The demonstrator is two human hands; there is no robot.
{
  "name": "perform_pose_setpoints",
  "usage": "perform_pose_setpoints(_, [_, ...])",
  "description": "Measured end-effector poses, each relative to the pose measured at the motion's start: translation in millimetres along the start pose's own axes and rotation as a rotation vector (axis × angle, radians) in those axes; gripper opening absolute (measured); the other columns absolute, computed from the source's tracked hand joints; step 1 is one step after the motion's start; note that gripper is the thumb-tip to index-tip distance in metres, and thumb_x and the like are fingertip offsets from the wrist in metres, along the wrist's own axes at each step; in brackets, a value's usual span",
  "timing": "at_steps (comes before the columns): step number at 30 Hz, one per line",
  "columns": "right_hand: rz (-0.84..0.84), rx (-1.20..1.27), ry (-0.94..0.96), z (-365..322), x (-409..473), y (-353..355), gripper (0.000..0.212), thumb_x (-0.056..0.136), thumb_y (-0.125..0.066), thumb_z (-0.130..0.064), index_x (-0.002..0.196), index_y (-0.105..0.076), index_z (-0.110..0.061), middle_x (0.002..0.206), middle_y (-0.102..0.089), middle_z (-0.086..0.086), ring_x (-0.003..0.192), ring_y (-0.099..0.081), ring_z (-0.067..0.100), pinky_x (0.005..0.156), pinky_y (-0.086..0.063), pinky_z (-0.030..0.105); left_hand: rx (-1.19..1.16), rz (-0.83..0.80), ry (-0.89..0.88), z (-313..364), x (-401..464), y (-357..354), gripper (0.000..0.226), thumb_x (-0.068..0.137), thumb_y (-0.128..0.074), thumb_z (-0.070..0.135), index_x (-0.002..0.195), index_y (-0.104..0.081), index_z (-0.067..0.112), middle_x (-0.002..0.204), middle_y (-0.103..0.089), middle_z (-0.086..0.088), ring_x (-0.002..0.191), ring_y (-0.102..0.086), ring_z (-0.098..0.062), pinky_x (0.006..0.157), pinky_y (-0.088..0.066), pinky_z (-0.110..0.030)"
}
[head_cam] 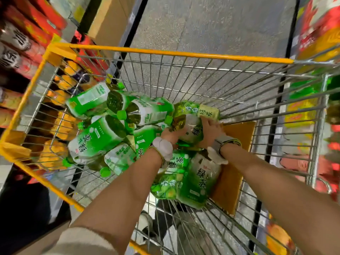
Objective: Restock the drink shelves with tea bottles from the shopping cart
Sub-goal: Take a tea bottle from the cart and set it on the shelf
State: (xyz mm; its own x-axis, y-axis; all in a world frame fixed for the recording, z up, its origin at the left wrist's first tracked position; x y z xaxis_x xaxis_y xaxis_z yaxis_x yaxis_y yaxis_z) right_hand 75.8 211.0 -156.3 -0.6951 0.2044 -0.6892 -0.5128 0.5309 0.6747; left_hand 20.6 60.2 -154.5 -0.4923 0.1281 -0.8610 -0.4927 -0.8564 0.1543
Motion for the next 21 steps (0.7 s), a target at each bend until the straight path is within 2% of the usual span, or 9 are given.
perform_pose_setpoints(2, [0.079,-0.064,-0.009,-2,2,-9,0.123,0.062,-0.079,-0.055,0.15,0.0,-0.022,0.154,-0.017,0.013,0.141,-0.022,0.038,0.115,-0.021,0.054,-0.036,-0.037,-0.051,0,-2,-10,0.036,0.08,-0.075,0.034,0.11,-0.061,0.018,0.119,-0.065,-0.01,0.112,-0.061,-0.026,0.096,-0.052,-0.043])
perform_pose_setpoints(4, [0.131,-0.096,-0.007,-4,5,-16,0.122,0.063,-0.078,-0.057,0.15,0.001,-0.022,0.154,-0.017,0.013,0.142,-0.02,0.036,0.115,-0.016,0.054,-0.068,-0.007,-0.077,-3,2,-14,0.026,0.083,-0.074,0.027,0.104,-0.058,0.024,0.115,-0.065,-0.004,0.107,-0.061,-0.022,0.097,-0.051,-0.042])
perform_pose_setpoints(8, [0.164,-0.186,0.003,-6,4,-13,0.114,0.066,-0.075,-0.055,0.148,-0.003,-0.02,0.15,-0.026,0.013,0.138,-0.027,0.034,0.111,-0.029,0.052,-0.057,0.024,-0.071,-2,1,-12,0.03,0.069,-0.085,0.03,0.089,-0.067,0.018,0.095,-0.071,-0.005,0.09,-0.068,-0.025,0.084,-0.056,-0.037])
perform_pose_setpoints(10, [0.168,-0.198,-0.011,-7,2,-8,0.111,0.066,-0.075,-0.054,0.146,-0.006,-0.02,0.148,-0.031,0.012,0.136,-0.032,0.033,0.108,-0.033,0.053,-0.063,0.018,-0.097,2,0,-11,0.052,0.056,-0.09,0.035,0.098,-0.069,0.014,0.098,-0.072,-0.005,0.091,-0.07,-0.026,0.084,-0.057,-0.041])
perform_pose_setpoints(11, [0.175,-0.182,-0.013,-8,0,-5,0.109,0.065,-0.076,-0.054,0.145,-0.009,-0.02,0.146,-0.033,0.011,0.135,-0.034,0.033,0.107,-0.034,0.053,-0.056,0.01,-0.14,5,1,-9,0.06,0.055,-0.091,0.034,0.107,-0.069,0.011,0.104,-0.072,-0.005,0.094,-0.069,-0.025,0.085,-0.057,-0.041])
perform_pose_setpoints(14, [0.195,-0.11,0.009,-20,-11,3,0.107,0.063,-0.077,-0.056,0.141,-0.015,-0.017,0.143,-0.036,0.009,0.133,-0.036,0.032,0.105,-0.035,0.052,-0.016,-0.012,-0.247,22,-21,2,0.047,0.073,-0.082,0.014,0.115,-0.066,0.003,0.109,-0.068,-0.004,0.101,-0.066,-0.022,0.09,-0.053,-0.035])
perform_pose_setpoints(18, [0.2,-0.095,0.059,-52,-30,24,0.104,0.069,-0.073,-0.053,0.146,-0.013,-0.016,0.144,-0.034,0.008,0.132,-0.037,0.032,0.104,-0.04,0.048,0.053,0.042,-0.299,40,-49,31,0.053,0.074,-0.081,0.022,0.12,-0.061,0.003,0.111,-0.063,-0.006,0.105,-0.06,-0.02,0.097,-0.049,-0.036])
perform_pose_setpoints(19, [0.215,-0.097,0.079,-62,-36,30,0.102,0.069,-0.071,-0.054,0.145,-0.015,-0.017,0.142,-0.036,0.008,0.129,-0.04,0.032,0.102,-0.043,0.048,0.065,0.05,-0.311,43,-56,41,0.061,0.067,-0.085,0.03,0.118,-0.063,0.004,0.108,-0.065,-0.007,0.1,-0.062,-0.021,0.094,-0.052,-0.039])
perform_pose_setpoints(21, [0.262,-0.053,0.114,-74,-44,35,0.096,0.068,-0.069,-0.056,0.141,-0.023,-0.015,0.134,-0.044,0.009,0.12,-0.048,0.033,0.095,-0.047,0.047,0.096,0.086,-0.304,45,-63,55,0.06,0.062,-0.087,0.033,0.112,-0.066,0.007,0.097,-0.066,-0.004,0.078,-0.067,-0.013,0.068,-0.057,-0.022])
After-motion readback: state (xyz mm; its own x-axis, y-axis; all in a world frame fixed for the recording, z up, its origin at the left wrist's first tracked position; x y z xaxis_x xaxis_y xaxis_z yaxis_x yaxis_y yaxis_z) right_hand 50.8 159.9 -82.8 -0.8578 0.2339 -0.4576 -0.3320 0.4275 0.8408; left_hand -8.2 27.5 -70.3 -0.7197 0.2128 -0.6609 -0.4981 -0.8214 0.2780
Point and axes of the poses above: each hand's wrist, its own x-axis towards the middle knuckle, its own y-axis out of the back of the hand, z = x × y, the point moved 2 cm from there along x, towards the middle knuckle
